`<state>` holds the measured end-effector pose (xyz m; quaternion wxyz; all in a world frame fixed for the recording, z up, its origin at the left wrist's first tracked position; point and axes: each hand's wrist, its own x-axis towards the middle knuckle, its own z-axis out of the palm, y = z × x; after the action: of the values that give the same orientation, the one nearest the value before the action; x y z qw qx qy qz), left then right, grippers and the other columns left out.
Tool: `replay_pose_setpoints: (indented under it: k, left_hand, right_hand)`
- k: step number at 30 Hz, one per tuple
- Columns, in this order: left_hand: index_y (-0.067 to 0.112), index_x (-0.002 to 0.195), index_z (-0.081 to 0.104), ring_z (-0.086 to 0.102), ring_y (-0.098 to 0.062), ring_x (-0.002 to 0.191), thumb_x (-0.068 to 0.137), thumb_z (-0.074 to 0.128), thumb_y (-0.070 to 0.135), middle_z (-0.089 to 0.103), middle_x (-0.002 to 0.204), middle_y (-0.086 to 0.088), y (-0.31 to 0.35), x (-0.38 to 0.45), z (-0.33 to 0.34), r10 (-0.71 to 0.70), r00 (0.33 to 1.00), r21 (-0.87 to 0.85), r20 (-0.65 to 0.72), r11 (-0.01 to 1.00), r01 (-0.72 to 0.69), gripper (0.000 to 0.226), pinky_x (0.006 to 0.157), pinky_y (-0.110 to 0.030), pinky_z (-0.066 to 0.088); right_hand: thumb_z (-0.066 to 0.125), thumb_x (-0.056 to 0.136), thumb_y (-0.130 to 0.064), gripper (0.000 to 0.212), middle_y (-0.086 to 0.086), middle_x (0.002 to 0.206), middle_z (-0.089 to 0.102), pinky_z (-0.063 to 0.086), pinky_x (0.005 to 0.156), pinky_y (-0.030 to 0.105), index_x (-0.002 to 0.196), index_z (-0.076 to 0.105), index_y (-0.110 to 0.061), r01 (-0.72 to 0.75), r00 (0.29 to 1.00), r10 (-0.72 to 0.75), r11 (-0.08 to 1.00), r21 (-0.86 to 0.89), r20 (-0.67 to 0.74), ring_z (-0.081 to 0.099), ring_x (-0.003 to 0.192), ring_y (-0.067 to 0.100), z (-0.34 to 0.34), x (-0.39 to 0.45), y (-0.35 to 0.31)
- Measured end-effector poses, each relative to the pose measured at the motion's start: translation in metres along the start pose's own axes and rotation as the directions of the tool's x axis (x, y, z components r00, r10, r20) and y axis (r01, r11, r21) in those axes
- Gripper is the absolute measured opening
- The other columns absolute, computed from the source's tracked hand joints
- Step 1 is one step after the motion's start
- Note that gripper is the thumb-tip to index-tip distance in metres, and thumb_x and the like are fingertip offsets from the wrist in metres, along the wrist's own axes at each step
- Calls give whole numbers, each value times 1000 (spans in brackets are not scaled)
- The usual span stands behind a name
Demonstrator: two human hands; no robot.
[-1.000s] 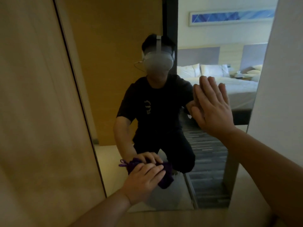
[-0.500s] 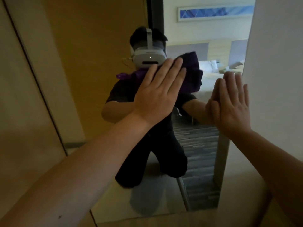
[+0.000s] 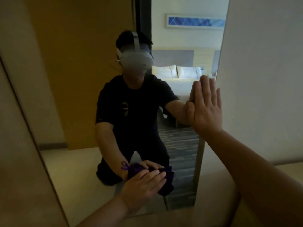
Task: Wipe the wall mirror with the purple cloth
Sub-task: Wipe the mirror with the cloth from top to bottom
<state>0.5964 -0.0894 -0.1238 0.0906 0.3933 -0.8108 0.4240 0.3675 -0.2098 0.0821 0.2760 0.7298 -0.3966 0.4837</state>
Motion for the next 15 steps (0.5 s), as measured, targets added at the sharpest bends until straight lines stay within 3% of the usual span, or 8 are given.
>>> replay_pose_setpoints:
  k: [5, 8, 11, 15]
  left_hand:
    - [18, 132, 54, 62, -23, 107, 101, 44, 17, 61, 129, -2, -27, 39, -41, -98, 986, -99, -132, 991, 86, 32, 86, -38, 41]
    - [12, 134, 56, 59, -30, 109, 95, 49, 8, 61, 131, -9, -72, 94, -93, -240, 923, -126, -300, 969, 211, 40, 88, -42, 41]
    - [9, 135, 57, 53, -29, 116, 102, 40, 9, 61, 134, -9, -127, 162, -148, -262, 837, -39, -481, 960, 278, 37, 92, -43, 41]
    - [9, 140, 51, 51, -33, 125, 94, 43, 8, 53, 143, -11, -188, 255, -202, -293, 827, 81, -480, 924, 375, 46, 99, -45, 40]
  right_hand:
    - [20, 104, -38, 57, 7, 164, 4, 6, 122, 51, 156, 17, -14, 8, 990, -8, 1000, 2, 140, -2, 152, 23, -28, 3, 2]
    - [21, 106, -36, 53, 6, 164, 15, 2, 123, 47, 155, 20, -16, 9, 988, -18, 998, 59, 151, 5, 152, 17, -49, 5, 16]
    - [19, 105, -35, 55, 10, 163, 16, 2, 123, 43, 155, 20, -11, -121, 988, 112, 989, 84, 106, 7, 152, 19, -63, 10, 34]
    - [14, 105, -40, 59, 10, 165, 9, 0, 123, 43, 156, 15, -10, -235, 967, 231, 971, 30, 103, 1, 152, 20, -62, 29, 61]
